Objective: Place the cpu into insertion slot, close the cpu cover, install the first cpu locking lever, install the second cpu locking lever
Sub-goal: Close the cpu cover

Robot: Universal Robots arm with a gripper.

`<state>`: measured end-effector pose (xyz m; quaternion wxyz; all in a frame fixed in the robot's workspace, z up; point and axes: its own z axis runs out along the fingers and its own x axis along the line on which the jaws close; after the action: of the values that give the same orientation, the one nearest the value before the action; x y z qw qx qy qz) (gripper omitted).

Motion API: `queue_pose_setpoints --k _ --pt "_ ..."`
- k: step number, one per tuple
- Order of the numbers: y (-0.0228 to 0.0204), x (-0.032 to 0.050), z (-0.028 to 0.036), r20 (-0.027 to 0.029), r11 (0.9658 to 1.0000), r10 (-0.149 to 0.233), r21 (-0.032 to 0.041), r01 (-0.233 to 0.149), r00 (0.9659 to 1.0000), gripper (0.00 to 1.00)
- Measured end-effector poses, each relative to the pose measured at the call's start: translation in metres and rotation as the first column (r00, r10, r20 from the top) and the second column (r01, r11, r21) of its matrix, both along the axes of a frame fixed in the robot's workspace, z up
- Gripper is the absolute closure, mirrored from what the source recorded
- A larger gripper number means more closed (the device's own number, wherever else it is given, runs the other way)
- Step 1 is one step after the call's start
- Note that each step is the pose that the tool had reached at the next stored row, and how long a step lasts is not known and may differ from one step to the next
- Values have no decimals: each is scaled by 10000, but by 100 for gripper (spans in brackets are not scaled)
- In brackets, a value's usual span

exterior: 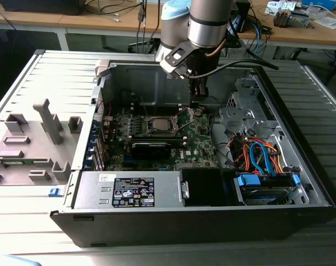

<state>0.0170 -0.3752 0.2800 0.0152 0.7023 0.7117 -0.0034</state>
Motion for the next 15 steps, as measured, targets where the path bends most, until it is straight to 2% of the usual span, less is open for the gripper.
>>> queue_pose_setpoints --k 15 --pt "1 97 -10 0 10000 2 1 -2 10000 89"
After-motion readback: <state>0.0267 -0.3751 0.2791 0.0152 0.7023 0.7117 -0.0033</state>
